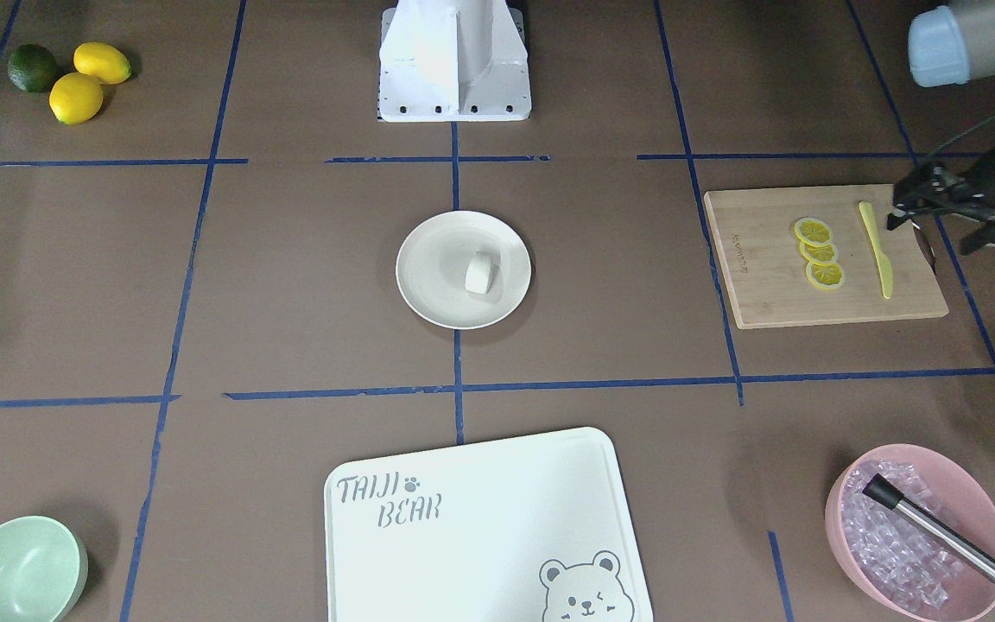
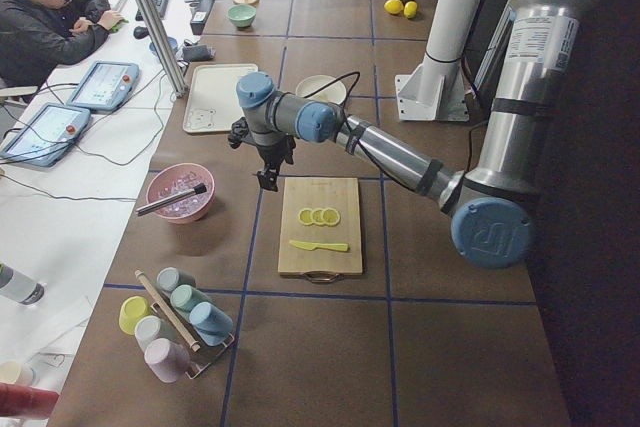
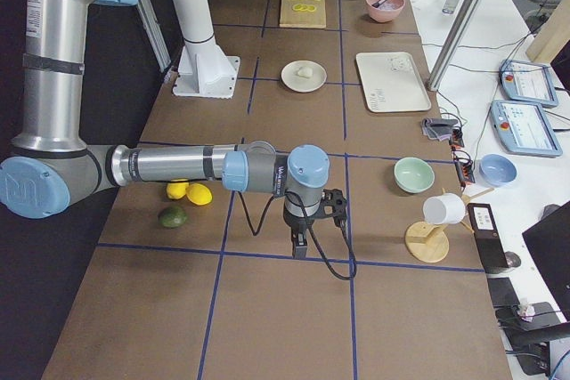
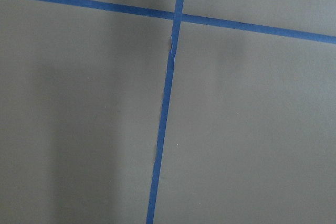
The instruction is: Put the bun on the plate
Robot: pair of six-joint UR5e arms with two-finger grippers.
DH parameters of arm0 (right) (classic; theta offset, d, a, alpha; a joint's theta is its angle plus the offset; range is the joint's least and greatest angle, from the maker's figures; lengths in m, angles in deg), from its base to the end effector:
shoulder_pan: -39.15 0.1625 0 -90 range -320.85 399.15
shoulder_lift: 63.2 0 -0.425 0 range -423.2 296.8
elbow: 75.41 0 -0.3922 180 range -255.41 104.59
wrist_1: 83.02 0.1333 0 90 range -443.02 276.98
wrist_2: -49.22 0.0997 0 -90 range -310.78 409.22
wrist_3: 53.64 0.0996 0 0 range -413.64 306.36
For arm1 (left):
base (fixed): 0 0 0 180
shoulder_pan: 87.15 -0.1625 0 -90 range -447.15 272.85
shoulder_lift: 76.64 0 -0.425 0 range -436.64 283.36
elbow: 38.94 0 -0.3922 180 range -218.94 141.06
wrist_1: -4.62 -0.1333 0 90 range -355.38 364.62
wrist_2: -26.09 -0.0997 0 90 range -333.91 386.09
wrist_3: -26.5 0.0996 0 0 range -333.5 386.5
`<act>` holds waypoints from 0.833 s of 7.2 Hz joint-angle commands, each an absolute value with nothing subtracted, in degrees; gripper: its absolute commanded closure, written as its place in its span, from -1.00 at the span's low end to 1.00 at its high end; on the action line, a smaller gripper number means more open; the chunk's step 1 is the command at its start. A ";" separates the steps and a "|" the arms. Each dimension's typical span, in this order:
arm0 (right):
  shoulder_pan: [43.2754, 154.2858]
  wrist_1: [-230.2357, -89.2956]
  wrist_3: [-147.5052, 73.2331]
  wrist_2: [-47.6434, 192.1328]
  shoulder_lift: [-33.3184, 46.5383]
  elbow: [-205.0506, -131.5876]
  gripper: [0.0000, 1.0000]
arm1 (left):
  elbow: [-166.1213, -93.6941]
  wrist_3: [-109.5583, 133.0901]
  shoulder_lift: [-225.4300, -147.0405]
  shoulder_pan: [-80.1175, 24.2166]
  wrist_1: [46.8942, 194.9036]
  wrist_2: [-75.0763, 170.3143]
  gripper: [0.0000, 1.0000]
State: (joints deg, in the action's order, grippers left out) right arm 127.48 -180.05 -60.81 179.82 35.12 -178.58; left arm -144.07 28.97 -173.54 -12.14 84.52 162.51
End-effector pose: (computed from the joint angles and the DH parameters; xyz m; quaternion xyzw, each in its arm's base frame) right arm 0.0560 -0.4279 0.6292 -0.0012 -0.3473 -0.0657 0.9354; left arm 0.0771 -0.5243 0.4839 0.0522 0.4000 0.1792 0.8973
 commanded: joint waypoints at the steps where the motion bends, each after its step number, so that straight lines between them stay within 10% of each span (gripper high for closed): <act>1: 127.48 -180.05 -60.84 179.83 35.24 -178.51 -1.00 | -134.52 40.12 -170.87 -0.53 84.95 162.93 -1.00; 6: 127.48 -180.05 -61.02 179.83 35.77 -178.51 -1.00 | -121.56 37.86 -165.49 10.15 99.01 163.11 -1.00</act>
